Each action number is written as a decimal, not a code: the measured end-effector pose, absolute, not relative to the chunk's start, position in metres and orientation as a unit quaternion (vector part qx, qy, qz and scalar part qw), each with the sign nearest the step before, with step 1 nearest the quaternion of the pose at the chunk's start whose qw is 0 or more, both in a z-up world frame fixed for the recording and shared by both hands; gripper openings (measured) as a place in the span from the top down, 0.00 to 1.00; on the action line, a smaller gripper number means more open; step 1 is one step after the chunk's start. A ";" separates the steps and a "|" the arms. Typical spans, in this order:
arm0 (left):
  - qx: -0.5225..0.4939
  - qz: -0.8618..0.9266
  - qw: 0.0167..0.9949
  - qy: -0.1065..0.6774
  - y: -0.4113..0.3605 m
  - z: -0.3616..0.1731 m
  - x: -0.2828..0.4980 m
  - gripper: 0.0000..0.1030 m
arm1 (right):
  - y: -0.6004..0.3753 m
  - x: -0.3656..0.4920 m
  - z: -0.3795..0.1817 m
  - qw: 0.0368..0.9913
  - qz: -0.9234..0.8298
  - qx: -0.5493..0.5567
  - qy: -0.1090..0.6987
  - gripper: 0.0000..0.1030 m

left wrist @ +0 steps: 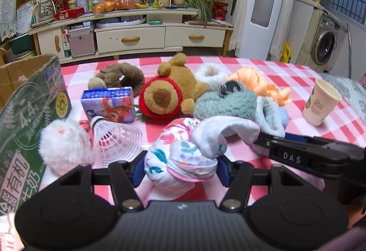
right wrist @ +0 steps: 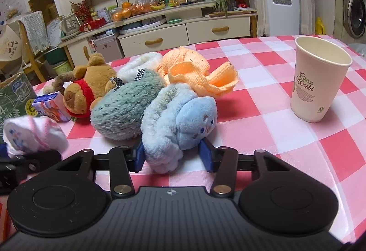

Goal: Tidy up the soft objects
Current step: 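Grasp the white patterned sock bundle with left tool while right tool grasps blue fuzzy slipper, then carry both held items into the cardboard box and open both tools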

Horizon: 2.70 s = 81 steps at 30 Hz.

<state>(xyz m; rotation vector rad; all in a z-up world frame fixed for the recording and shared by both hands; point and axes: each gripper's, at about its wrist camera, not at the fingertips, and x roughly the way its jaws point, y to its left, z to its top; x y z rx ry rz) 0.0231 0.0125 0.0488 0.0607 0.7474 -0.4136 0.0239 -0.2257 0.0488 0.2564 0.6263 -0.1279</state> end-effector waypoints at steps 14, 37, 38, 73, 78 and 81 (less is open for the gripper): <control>-0.017 -0.213 0.914 0.344 0.049 0.074 0.015 0.42 | -0.222 0.016 0.053 0.947 -0.083 0.121 0.285 0.51; -0.075 -0.205 0.936 0.276 0.122 0.121 -0.006 0.42 | -0.175 -0.005 0.088 0.968 -0.038 0.107 0.225 0.51; -0.077 -0.203 0.937 0.274 0.125 0.123 -0.007 0.42 | -0.171 -0.005 0.091 0.969 -0.031 0.106 0.222 0.51; -0.067 0.053 0.960 0.266 0.251 0.118 0.010 0.16 | 0.011 0.051 0.138 0.943 0.213 -0.052 0.251 0.20; -0.054 0.058 0.962 0.262 0.248 0.122 0.009 0.12 | 0.008 0.034 0.136 0.943 0.216 -0.064 0.245 0.05; -0.048 0.054 0.963 0.261 0.243 0.123 0.009 0.11 | 0.005 0.029 0.137 0.946 0.209 -0.065 0.239 0.05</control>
